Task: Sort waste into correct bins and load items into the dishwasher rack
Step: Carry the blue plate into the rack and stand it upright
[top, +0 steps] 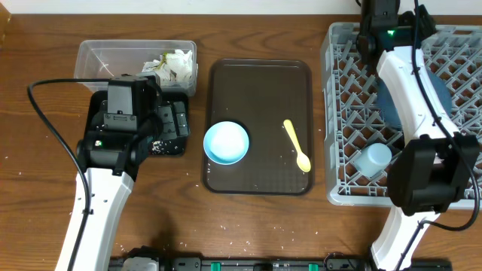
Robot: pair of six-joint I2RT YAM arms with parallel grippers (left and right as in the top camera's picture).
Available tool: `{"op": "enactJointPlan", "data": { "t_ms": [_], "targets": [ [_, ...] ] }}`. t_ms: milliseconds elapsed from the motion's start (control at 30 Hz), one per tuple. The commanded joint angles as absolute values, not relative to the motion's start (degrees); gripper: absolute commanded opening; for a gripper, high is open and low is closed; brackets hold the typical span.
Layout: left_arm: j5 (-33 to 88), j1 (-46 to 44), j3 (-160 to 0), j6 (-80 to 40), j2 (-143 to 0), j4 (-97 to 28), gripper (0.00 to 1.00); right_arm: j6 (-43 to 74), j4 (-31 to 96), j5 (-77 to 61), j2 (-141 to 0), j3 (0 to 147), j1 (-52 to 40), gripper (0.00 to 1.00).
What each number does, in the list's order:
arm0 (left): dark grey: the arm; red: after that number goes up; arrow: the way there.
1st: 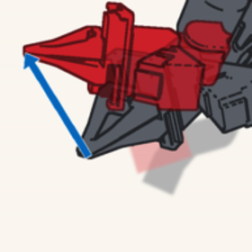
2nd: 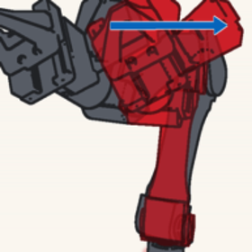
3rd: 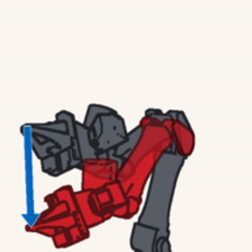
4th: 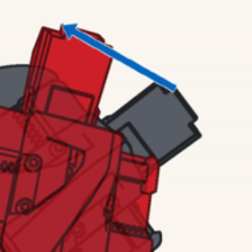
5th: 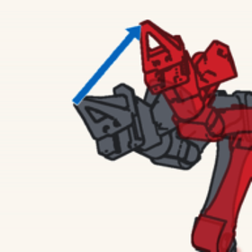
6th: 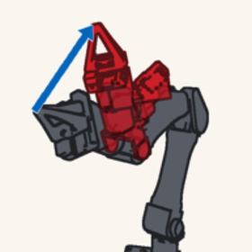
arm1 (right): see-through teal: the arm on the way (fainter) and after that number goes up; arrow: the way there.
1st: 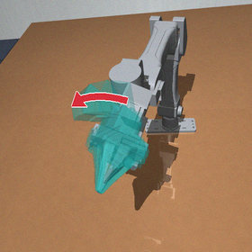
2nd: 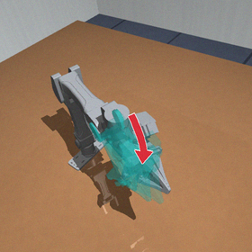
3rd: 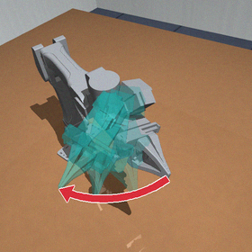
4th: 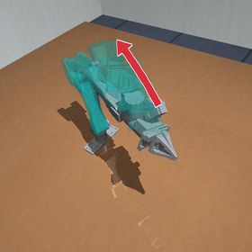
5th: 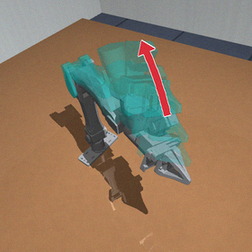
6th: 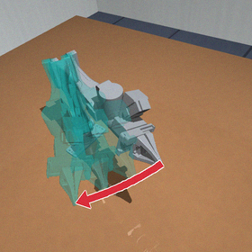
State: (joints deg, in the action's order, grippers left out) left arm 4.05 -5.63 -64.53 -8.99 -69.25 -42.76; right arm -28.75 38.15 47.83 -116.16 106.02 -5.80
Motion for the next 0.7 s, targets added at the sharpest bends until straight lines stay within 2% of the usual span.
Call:
{"op": "enactJointPlan", "data": {
  "t_ms": [0, 100, 367, 433, 533, 667],
  "targets": [
    [3.4, -5.4, -65.9, -8.9, -69.3, -42.8, 0.95, -24.1, 38.2, 38.7, -109.4, 106.1, -7.2, 0.99],
    [3.4, -5.4, -65.9, -8.9, -69.3, -42.8, 0.95, -19.9, 39.4, 29.0, -105.8, 106.1, -8.0, 0.99],
    [3.4, -5.4, -65.9, -8.9, -69.3, -42.9, 0.95, -9.7, 48.3, -20.5, -97.7, 106.1, -9.8, 0.99],
    [3.4, -5.4, -65.9, -8.9, -69.3, -42.8, 0.95, -7.9, 49.5, -27.4, -97.8, 106.0, -9.8, 0.94],
    [3.4, -5.4, -65.9, -8.9, -69.3, -42.8, 0.95, -4.2, 51.2, -31.5, -99.5, 106.0, -11.3, 0.88],
    [3.4, -5.4, -65.9, -8.9, -69.3, -42.8, 0.95, 2.0, 51.5, -28.5, -102.8, 106.0, -15.2, 0.80]
  ]
}}
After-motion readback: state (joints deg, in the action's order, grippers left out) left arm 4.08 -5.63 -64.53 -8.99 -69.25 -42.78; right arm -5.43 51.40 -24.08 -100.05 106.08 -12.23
